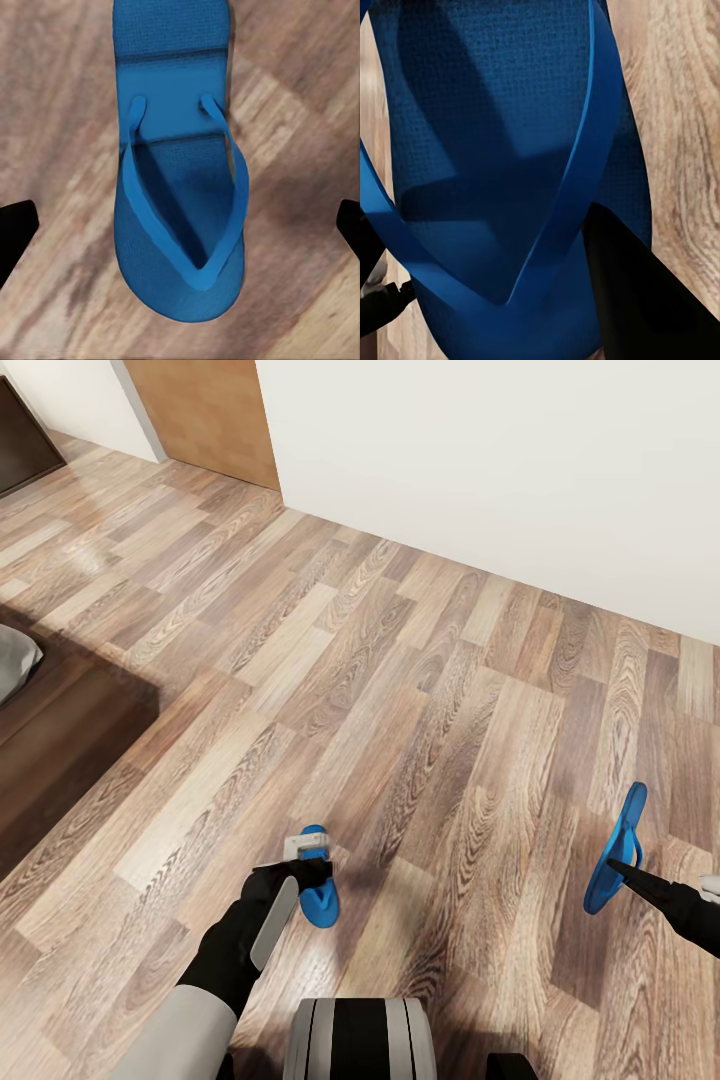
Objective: In the bedroom, move the book from the bed onto either nightstand, and place the two sandals side by side next to the bed.
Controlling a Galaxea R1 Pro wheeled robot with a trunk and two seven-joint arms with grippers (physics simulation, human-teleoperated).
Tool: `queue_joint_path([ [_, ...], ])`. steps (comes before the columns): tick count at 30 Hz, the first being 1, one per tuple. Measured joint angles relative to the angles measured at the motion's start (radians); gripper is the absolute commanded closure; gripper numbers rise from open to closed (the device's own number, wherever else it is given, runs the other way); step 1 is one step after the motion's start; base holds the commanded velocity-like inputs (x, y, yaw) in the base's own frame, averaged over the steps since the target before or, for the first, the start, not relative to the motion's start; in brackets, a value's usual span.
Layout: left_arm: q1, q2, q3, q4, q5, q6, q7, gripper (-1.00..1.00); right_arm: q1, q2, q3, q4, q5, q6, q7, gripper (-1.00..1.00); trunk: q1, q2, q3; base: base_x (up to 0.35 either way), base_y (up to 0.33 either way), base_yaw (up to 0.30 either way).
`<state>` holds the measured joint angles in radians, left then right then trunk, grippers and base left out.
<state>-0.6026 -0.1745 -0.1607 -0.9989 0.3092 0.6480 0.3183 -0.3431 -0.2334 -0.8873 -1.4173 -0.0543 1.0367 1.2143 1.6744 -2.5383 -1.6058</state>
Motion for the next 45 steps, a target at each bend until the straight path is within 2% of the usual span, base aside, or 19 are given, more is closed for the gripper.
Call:
queue_joint_path([
  [4,0.0,0.0,-0.001,0.0,0.061,0.0,0.024,-1.0,0.0,0.0,0.0,0.0,0.0,0.0,0.0,1.0,0.0,0.0,0.0,0.0,0.0,0.0],
  [8,0.0,0.0,-0.002,0.0,0.085,0.0,0.026,-1.0,0.0,-0.001,0.0,0.0,0.0,0.0,0.001,1.0,0.0,0.0,0.0,0.0,0.0,0.0],
  [12,0.0,0.0,-0.002,0.0,0.091,0.0,0.024,-1.0,0.0,0.0,0.0,0.0,0.0,0.0,0.0,1.0,0.0,0.0,0.0,0.0,0.0,0.0],
  [29,0.0,0.0,-0.004,0.0,0.095,0.0,0.024,-1.0,0.0,0.0,0.0,0.0,0.002,-0.001,0.001,1.0,0.008,-0.004,-0.066,0.0,0.0,0.0],
  [45,0.0,0.0,-0.005,0.0,0.094,-0.001,0.024,-1.0,0.0,0.0,0.0,0.0,0.0,0.0,0.0,1.0,0.008,-0.004,-0.066,0.063,0.0,0.0],
])
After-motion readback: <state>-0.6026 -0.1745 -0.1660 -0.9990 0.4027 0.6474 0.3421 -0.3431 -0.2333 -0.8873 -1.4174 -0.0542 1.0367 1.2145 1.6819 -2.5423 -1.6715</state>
